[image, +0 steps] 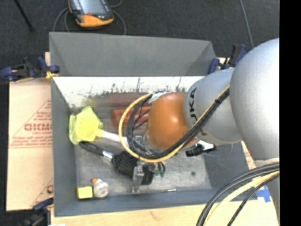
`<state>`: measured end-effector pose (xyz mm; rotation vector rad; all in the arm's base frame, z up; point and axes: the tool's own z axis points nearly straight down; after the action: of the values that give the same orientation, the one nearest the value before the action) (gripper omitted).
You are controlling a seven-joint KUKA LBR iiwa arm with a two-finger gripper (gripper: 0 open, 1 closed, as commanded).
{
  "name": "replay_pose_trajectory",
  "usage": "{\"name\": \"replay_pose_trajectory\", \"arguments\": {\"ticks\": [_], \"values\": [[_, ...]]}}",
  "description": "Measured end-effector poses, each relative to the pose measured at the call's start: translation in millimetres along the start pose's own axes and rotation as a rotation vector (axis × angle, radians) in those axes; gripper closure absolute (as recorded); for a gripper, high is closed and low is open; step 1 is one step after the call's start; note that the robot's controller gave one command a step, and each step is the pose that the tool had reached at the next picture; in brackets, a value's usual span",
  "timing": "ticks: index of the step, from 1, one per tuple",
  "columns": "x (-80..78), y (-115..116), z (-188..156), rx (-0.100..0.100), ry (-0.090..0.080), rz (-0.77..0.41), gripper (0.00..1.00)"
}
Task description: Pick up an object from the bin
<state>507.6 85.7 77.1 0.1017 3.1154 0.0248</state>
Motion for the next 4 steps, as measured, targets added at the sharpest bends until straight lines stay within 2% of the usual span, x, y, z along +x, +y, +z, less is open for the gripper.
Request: {"name": "replay_pose_trajectory", "arguments": {"ticks": [1,2,4], "values": [[-6.1,10.8,-2.0,0.014,0.012,-0.028,0.00],[-8.8,2.8,-6.9,0.006,-0.008,0.005,1.00],[-9.2,3.0,-9.8,0.007,-0.004,0.006,1.00]]}}
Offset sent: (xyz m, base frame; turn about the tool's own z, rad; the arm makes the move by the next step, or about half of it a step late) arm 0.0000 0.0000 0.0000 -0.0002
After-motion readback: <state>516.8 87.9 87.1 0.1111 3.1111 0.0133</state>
